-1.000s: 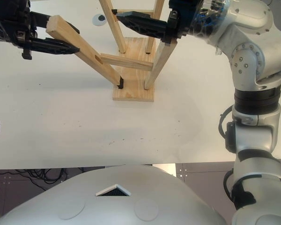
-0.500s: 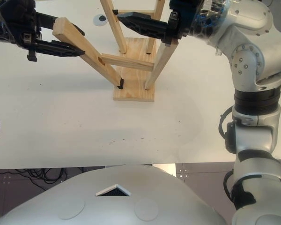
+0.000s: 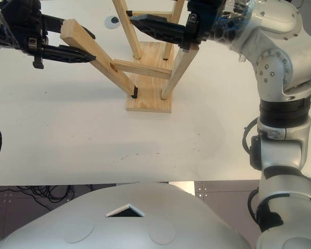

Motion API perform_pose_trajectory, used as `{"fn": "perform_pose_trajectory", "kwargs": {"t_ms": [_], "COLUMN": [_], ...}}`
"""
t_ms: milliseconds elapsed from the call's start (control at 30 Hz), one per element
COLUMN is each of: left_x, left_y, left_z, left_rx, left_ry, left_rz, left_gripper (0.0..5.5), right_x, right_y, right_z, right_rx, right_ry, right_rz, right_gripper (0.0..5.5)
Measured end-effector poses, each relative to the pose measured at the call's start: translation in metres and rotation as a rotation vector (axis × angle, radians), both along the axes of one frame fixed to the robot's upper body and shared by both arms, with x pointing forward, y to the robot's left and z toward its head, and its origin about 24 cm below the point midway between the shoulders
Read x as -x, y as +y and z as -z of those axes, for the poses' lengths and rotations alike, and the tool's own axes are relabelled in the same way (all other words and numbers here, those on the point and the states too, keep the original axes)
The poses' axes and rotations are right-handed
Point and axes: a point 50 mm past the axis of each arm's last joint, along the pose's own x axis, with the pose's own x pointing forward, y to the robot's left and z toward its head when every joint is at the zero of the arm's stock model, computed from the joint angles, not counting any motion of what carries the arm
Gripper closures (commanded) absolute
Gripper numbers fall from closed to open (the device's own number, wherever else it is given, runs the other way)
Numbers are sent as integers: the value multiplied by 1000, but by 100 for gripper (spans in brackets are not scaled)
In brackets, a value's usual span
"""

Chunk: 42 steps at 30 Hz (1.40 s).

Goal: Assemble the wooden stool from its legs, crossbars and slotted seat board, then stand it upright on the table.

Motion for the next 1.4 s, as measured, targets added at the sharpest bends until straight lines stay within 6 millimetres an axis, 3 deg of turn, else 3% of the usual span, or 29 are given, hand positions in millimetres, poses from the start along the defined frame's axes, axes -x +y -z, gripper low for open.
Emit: {"fn": "perform_pose_trajectory", "kwargs": {"t_ms": [767, 900, 1400], "left_x": [-7, -9, -14], "left_y": [-14, -27, -34], "left_z": [1, 3, 1], "left_rx": [-2, -4, -23], "left_ry": [-12, -46, -39], "left_rz": [62, 104, 119], "left_gripper": [349, 349, 349], "right_x": [7, 10, 8], "right_y": [10, 18, 23], "right_z": [0, 9, 9], "right_rx": [38, 77, 219], "right_ry": [-22, 6, 1], "right_rz": [-66, -109, -80], "right_gripper": [208, 208, 208]}}
